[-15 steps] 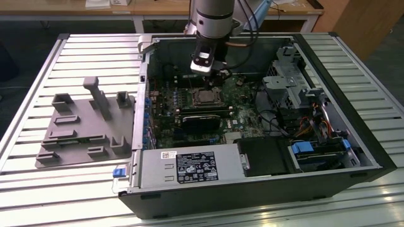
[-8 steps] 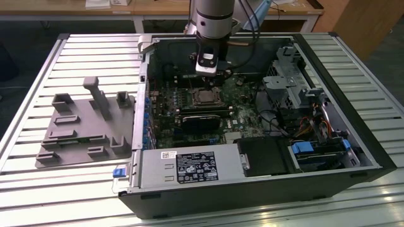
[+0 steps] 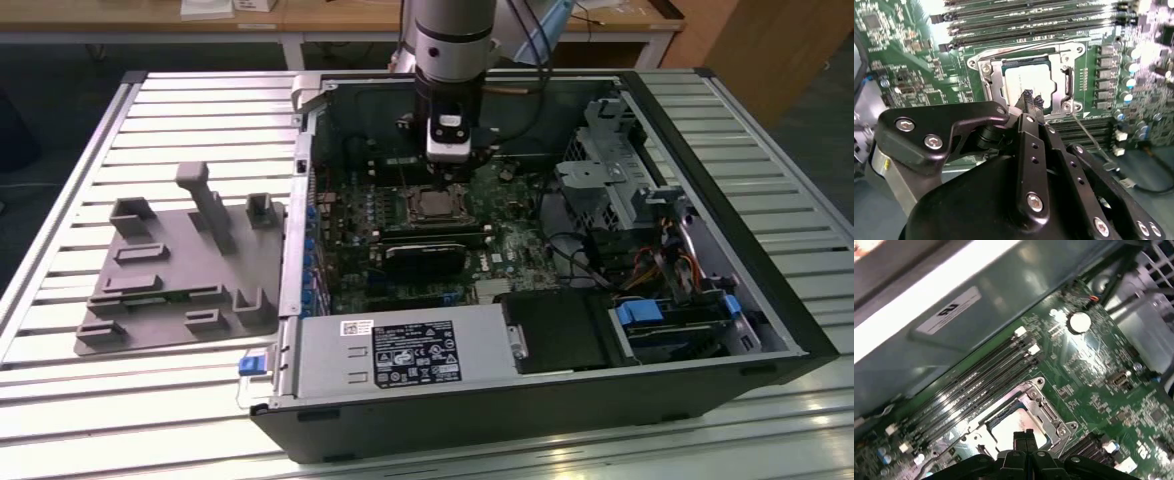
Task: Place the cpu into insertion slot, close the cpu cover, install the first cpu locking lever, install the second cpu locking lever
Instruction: 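Close the cpu cover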
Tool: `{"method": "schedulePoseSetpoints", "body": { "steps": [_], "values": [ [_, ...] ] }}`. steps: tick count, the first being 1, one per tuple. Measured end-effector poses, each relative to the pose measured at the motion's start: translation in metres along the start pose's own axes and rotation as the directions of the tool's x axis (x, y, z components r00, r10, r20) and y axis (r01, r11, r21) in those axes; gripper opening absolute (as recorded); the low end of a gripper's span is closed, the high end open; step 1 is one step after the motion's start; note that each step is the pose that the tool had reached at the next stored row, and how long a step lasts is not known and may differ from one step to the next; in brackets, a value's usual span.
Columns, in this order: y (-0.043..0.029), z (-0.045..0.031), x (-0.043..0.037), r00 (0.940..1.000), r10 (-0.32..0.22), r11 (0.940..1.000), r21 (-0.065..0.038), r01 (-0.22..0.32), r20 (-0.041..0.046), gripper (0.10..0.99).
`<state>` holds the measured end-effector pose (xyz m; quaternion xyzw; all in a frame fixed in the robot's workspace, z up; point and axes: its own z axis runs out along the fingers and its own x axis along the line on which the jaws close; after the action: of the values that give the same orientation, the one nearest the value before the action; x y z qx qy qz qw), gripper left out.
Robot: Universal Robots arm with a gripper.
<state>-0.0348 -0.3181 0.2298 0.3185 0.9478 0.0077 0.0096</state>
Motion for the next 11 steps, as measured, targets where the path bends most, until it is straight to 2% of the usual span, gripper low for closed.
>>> {"method": "schedulePoseSetpoints", "body": {
  "steps": [5, 8, 11],
  "values": [
    [0.0000, 0.0003, 0.0000, 0.9959, -0.090, 0.9959, -0.001, 0.090, -0.0019, 0.102],
    [0.0000, 0.0004, 0.0000, 0.9895, -0.145, 0.9895, -0.002, 0.145, -0.0029, 0.102],
    [0.0000, 0.0006, 0.0000, 0.9803, -0.198, 0.9803, -0.003, 0.198, -0.0038, 0.102]
  ]
}}
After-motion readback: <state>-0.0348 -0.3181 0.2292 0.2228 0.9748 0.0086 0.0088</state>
